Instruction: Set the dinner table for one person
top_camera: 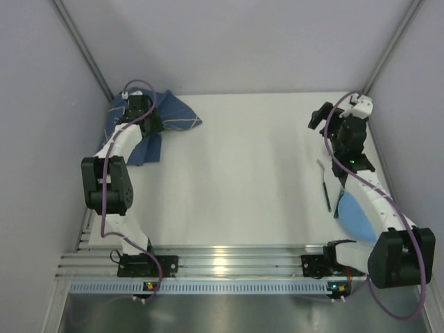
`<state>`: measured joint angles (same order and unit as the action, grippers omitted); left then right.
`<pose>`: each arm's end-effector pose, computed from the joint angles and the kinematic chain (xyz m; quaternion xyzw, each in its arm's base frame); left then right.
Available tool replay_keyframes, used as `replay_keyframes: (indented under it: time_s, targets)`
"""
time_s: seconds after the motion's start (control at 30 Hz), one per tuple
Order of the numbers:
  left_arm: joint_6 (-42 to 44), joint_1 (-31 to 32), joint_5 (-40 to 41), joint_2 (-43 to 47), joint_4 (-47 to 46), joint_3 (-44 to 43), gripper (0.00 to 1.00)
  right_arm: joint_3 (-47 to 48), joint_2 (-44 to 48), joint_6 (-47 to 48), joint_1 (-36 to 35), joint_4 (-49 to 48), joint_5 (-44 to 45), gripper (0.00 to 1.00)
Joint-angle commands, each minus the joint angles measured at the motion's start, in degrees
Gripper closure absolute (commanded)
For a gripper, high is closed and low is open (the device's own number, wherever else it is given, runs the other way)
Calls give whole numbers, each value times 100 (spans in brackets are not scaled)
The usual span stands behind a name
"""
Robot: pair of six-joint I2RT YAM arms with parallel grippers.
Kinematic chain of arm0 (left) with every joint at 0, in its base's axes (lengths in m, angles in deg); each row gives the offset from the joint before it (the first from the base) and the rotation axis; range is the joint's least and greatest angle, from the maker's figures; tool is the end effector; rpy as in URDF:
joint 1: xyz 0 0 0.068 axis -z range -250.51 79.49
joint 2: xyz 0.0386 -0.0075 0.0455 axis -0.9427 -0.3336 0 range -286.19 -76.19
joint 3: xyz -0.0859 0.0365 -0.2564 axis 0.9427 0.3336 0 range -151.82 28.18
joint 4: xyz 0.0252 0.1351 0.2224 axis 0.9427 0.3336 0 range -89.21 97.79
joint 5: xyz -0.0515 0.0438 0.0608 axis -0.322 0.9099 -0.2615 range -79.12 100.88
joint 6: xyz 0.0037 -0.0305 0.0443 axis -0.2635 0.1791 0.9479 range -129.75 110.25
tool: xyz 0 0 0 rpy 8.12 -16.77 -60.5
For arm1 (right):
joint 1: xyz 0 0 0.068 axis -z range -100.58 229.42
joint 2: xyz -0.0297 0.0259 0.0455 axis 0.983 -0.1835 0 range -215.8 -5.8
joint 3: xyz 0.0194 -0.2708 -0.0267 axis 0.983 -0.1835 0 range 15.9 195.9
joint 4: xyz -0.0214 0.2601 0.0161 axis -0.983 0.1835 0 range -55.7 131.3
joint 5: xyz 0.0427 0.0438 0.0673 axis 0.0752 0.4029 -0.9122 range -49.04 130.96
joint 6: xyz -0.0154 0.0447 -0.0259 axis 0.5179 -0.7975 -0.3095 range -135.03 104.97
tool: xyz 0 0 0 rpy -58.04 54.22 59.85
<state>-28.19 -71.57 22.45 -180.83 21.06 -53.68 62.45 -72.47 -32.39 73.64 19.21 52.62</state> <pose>0.4151 0.0148 0.2552 -0.1940 0.8926 0.0315 0.4057 0.2739 0.0205 0.3185 0.1422 0.7230 0.0614 0.6732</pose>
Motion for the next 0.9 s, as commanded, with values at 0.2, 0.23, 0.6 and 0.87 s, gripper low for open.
replay_keyframes:
  time_s: [0.2,0.23,0.6,0.87]
  targets:
    - [33,448,-69,-829,205,-620,29,365,-399,-733,68,2792,-402,0]
    - [33,484,-15,-908,205,-664,29,268,-347,-698,68,2801,-393,0]
    - [-292,642,1303,-1559,627,-1270,31,-198,14,-452,68,3038,-138,0]
    - [-134,642,1645,-2007,539,-1525,31,-23,-503,-470,68,3039,-173,0]
